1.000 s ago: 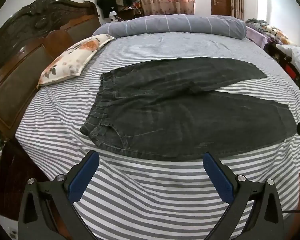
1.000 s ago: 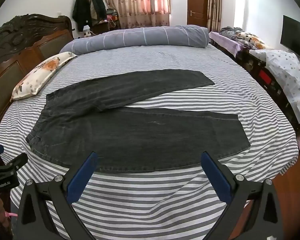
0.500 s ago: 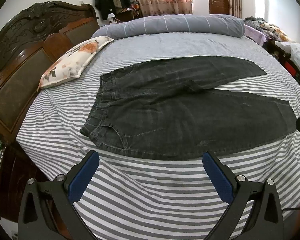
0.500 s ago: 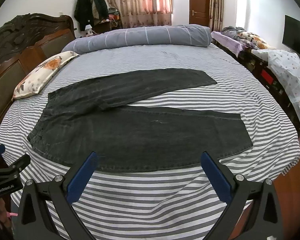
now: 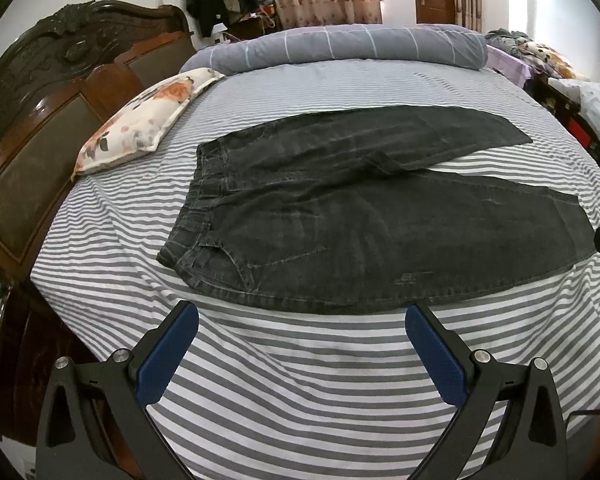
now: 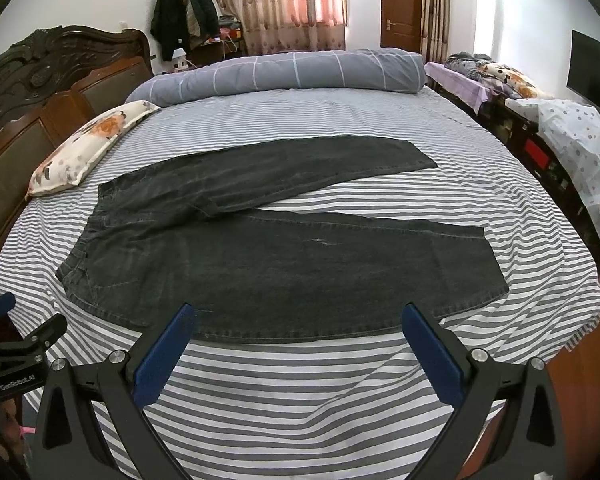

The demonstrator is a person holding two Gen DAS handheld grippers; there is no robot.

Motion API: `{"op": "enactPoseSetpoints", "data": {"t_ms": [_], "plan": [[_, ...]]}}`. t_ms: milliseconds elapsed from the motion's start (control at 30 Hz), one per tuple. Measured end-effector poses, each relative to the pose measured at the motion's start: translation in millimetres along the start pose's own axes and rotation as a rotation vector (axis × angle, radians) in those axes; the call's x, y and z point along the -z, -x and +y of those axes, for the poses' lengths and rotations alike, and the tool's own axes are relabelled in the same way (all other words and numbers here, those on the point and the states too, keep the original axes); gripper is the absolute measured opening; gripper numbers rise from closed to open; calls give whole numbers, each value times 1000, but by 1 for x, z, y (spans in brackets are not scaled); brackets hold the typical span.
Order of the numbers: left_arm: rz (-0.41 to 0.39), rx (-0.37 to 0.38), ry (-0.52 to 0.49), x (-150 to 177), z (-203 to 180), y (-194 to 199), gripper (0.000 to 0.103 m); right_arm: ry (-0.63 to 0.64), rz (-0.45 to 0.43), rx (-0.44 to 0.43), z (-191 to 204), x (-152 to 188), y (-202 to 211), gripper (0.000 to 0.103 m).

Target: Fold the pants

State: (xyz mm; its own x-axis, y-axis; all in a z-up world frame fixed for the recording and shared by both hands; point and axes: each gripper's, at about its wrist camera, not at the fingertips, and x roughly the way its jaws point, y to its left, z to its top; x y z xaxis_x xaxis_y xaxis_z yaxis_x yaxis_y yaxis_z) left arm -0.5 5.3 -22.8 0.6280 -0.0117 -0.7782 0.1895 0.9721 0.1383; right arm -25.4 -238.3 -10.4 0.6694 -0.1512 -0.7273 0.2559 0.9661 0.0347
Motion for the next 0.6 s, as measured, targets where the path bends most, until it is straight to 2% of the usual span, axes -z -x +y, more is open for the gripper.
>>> {"op": "enactPoseSetpoints", "data": {"t_ms": [233, 600], "plan": [[-20, -2, -8, 2, 0, 3, 102, -2, 1, -5, 0, 0, 0, 102], [1, 16, 28, 3, 6, -1, 102, -2, 3, -16, 5, 1, 0, 102]]}}
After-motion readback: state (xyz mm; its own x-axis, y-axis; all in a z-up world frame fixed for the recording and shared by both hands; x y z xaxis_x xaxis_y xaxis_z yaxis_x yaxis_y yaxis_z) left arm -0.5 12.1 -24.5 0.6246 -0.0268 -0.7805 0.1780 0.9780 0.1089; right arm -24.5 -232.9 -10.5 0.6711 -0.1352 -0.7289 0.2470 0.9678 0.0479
